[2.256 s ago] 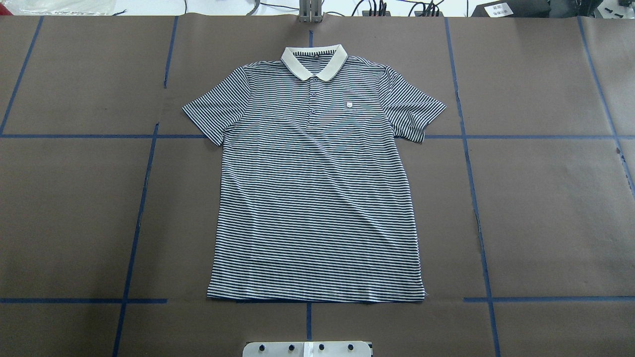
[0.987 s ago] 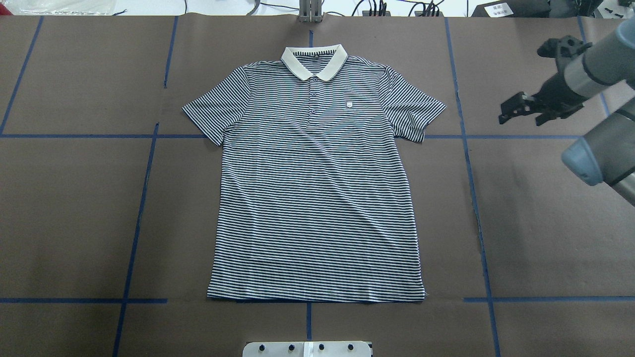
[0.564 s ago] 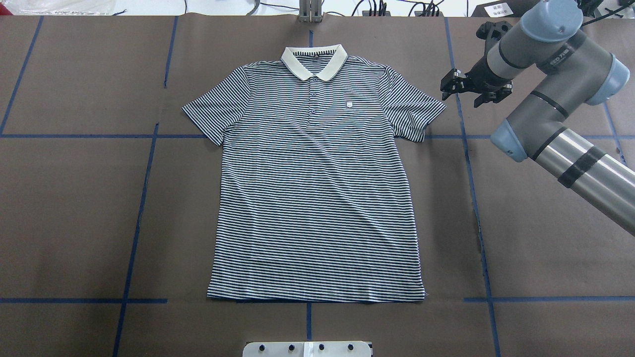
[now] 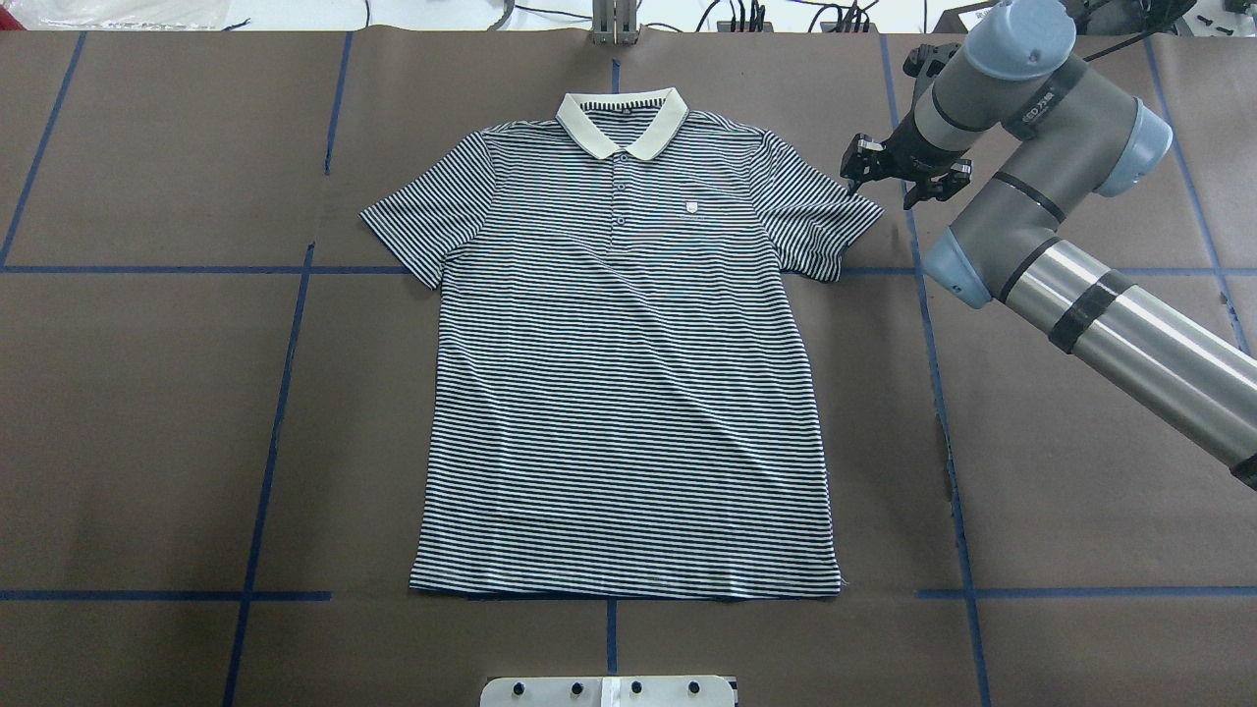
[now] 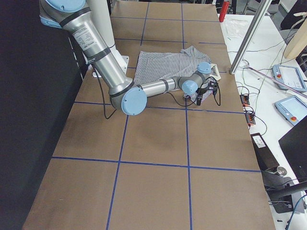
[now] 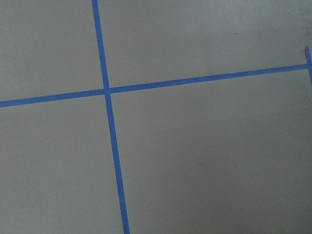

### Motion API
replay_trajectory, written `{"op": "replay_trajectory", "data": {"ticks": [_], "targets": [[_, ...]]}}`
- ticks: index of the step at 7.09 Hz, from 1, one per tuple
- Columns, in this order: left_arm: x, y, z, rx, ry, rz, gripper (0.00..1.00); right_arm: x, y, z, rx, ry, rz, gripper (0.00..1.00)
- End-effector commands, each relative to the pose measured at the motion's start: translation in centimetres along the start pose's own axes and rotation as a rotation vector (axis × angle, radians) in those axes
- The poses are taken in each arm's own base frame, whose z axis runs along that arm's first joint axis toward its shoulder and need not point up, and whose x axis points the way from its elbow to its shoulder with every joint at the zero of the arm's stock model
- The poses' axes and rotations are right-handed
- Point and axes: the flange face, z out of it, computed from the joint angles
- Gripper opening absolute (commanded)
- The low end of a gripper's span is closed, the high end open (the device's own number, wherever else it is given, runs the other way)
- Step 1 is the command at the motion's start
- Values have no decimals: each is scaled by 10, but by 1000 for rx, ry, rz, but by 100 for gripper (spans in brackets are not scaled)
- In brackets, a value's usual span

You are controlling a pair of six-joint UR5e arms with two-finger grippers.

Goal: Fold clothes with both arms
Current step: 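Move the right gripper in toward the shirt's shoulder near the collar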

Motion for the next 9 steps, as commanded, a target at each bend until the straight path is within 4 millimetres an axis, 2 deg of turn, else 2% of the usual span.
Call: {"op": "replay_trajectory", "data": {"ticks": [1, 4, 6, 7, 8, 9], "targets": [[2, 0, -2, 5, -2, 4, 100, 4, -2, 11, -12, 21, 13, 71], [3, -1, -3, 6, -2, 6, 100, 8, -2, 17, -17, 31, 16, 58], [3, 0, -3, 6, 0, 5, 100, 12, -1, 23, -24, 41, 20, 57], [3, 0, -3, 6, 0, 6, 100, 12, -1, 23, -23, 41, 20, 45], [3, 0, -3, 6, -2, 6, 100, 11, -1, 22, -24, 40, 21, 5], [2, 1, -3, 6, -2, 3, 100, 10, 0, 22, -24, 38, 16, 0]]}}
